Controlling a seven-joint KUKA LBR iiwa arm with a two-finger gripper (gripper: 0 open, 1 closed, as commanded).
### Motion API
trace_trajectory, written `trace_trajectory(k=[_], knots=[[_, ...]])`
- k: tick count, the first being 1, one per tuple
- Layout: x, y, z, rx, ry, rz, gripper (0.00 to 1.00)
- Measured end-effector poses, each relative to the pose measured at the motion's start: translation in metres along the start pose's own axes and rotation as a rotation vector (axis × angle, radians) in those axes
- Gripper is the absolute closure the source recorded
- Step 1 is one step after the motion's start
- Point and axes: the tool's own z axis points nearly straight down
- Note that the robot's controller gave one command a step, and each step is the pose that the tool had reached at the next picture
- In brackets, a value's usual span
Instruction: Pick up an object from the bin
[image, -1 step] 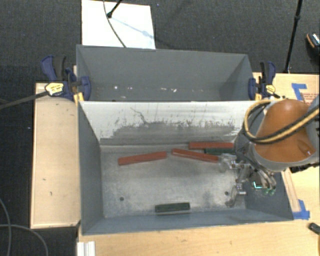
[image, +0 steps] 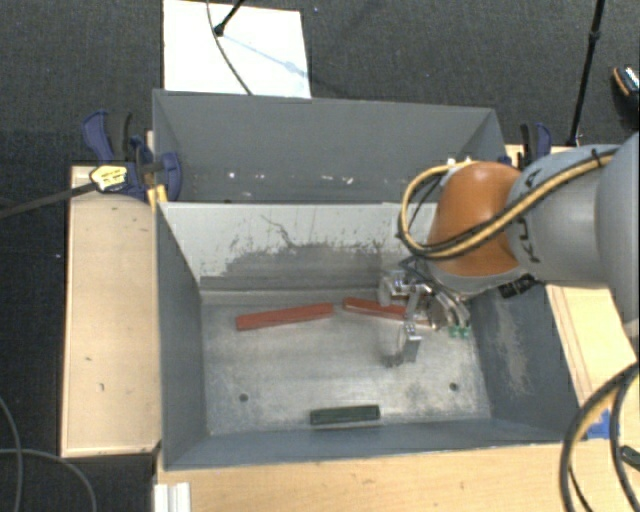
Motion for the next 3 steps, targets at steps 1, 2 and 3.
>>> trace_trajectory(k=[1,2,3], knots=[[-0.003,0.129,-0.033,-0.003,-0.001,0.131,0.00],[-0.007,0.157,-0.035,0.000,-0.001,0.153,0.00],[-0.005,0.157,-0.001,0.003,0.007,0.275,0.00]])
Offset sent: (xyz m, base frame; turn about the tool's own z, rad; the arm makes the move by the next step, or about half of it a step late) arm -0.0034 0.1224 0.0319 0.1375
